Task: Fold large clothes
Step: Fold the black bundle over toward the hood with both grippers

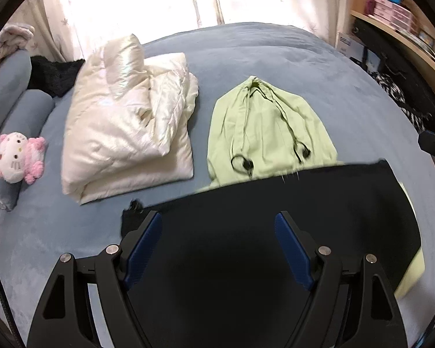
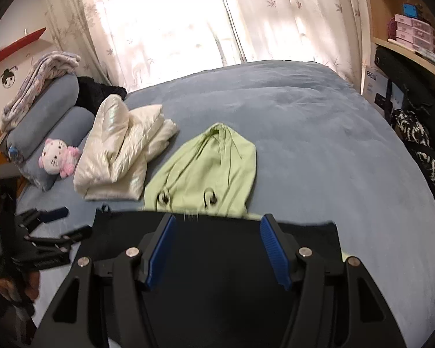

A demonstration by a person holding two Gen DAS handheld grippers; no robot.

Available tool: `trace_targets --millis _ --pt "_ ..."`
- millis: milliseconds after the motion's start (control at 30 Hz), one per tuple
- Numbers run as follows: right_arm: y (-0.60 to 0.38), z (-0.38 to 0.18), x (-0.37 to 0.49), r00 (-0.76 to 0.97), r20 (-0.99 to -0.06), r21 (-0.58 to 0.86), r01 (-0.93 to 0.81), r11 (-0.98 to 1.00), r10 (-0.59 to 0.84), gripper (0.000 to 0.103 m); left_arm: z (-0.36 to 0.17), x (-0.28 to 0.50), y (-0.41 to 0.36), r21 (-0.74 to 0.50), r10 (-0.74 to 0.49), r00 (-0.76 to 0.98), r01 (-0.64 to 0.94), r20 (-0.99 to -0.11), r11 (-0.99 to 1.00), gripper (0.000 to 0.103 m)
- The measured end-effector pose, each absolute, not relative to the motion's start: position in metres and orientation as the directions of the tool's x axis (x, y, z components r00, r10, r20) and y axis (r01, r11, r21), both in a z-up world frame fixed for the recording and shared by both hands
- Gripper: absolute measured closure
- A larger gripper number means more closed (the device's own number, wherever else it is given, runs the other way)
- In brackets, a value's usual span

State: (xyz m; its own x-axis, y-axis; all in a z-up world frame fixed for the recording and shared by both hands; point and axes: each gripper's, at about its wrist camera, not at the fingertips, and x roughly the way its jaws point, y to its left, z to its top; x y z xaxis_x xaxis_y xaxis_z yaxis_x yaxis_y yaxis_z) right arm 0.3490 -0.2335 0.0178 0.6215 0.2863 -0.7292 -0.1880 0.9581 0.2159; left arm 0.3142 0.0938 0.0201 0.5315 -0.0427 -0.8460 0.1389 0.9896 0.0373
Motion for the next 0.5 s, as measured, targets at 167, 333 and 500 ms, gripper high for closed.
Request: trace_targets --millis 167,333,500 --pt "-0.233 -0.016 0.421 0.553 -0.777 0.264 -0.147 0.953 0.3 0.042 -0.004 0.37 0.083 0.045 -0.023 0.54 0.112 -0.841 0.993 0.025" --pt "-0.24 -0.069 0.485 0.494 -0.819 0.302 -0.064 0.951 0.294 0.042 -0.033 0.424 0.067 0.078 0.009 0.541 0.105 -0.841 0.991 0.025" --pt "-0.247 -0.112 0.529 0.455 -0.843 0.33 0.014 0.944 0.288 0.042 -0.064 0.462 0.048 0.118 0.031 0.531 0.131 -0.847 0.984 0.038"
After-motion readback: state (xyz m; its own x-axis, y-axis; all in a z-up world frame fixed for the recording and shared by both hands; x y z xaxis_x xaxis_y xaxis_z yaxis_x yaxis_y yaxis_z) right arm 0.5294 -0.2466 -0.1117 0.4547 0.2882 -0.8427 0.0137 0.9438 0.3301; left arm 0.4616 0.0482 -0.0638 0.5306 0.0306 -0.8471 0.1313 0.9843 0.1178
